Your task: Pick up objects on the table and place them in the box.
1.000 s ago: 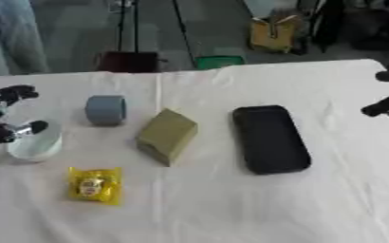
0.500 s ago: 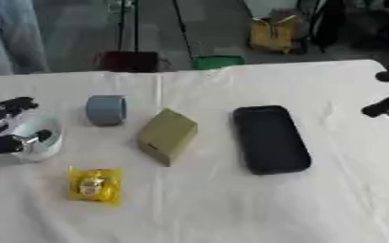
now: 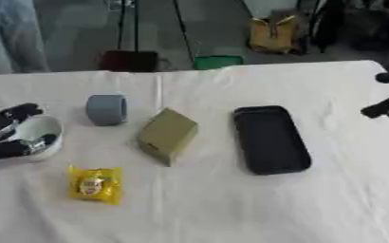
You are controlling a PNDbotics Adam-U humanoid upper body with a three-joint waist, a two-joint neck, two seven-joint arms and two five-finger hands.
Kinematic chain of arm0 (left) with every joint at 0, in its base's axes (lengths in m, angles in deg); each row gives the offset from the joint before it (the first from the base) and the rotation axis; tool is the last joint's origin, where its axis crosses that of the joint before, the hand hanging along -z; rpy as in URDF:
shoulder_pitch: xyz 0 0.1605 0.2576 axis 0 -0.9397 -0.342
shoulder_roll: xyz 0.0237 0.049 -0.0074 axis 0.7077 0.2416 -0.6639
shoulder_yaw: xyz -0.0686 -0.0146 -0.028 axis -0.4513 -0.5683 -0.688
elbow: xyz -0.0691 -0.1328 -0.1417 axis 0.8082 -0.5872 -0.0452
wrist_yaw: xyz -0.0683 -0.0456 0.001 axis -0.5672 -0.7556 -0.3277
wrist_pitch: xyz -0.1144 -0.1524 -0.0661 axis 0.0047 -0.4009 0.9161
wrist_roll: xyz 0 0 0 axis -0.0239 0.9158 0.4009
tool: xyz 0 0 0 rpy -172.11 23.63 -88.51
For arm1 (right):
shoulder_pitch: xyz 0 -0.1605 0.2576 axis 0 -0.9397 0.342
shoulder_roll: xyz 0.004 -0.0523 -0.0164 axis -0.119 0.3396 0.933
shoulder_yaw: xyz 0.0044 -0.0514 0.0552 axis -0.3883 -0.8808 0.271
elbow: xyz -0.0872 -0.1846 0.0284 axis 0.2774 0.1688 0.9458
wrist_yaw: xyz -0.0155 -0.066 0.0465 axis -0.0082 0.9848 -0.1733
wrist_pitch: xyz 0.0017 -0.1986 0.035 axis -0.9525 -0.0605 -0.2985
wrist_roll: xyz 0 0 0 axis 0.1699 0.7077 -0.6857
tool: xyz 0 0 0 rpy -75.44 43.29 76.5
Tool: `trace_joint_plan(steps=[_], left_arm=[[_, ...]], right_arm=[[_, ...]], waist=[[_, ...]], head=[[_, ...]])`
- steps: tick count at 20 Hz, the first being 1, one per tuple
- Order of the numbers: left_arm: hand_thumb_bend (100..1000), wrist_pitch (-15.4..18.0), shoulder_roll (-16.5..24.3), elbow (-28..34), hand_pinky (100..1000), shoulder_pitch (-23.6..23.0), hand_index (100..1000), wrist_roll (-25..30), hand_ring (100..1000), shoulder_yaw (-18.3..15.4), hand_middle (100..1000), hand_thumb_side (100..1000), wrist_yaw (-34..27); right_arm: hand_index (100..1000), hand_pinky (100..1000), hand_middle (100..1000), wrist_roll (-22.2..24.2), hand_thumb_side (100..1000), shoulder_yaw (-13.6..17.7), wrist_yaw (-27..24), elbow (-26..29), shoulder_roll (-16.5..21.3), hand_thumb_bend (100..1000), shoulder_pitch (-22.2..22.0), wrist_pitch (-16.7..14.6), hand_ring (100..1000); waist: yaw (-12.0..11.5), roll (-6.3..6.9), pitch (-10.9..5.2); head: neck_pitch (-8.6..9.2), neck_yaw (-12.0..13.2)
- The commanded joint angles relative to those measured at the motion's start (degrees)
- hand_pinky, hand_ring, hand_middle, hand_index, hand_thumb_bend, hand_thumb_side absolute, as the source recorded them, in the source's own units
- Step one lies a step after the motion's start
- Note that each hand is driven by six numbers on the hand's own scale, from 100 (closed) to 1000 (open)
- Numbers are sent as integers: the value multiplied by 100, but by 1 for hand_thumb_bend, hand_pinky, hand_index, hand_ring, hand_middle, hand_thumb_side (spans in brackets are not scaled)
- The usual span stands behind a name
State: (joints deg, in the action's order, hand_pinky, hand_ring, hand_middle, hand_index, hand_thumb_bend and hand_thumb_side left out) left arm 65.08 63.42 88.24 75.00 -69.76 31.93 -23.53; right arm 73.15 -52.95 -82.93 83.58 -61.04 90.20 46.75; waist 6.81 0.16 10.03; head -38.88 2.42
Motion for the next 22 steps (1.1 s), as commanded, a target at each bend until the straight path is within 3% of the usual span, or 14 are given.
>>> trace_joint_plan(steps=[1,21,22], left_arm=[[482,57,81,67,877,145,1000,27,1000,19,1000,1000,39],[483,214,-20,44,855,128,1000,274,1000,144,1000,1000,494],[450,217,-23,37,837,125,1000,283,1000,147,1000,891,503]], right_arm=[[848,667,783,22,763,31,-27,64,94,100,38,-12,550],[848,668,775,21,765,35,-34,71,94,100,48,-5,547],[848,668,775,21,765,37,-34,71,93,100,48,-6,547]], waist=[[14,-4,-58],[49,12,-56],[50,13,-55]], head=[[-49,9],[-52,11],[-52,10]])
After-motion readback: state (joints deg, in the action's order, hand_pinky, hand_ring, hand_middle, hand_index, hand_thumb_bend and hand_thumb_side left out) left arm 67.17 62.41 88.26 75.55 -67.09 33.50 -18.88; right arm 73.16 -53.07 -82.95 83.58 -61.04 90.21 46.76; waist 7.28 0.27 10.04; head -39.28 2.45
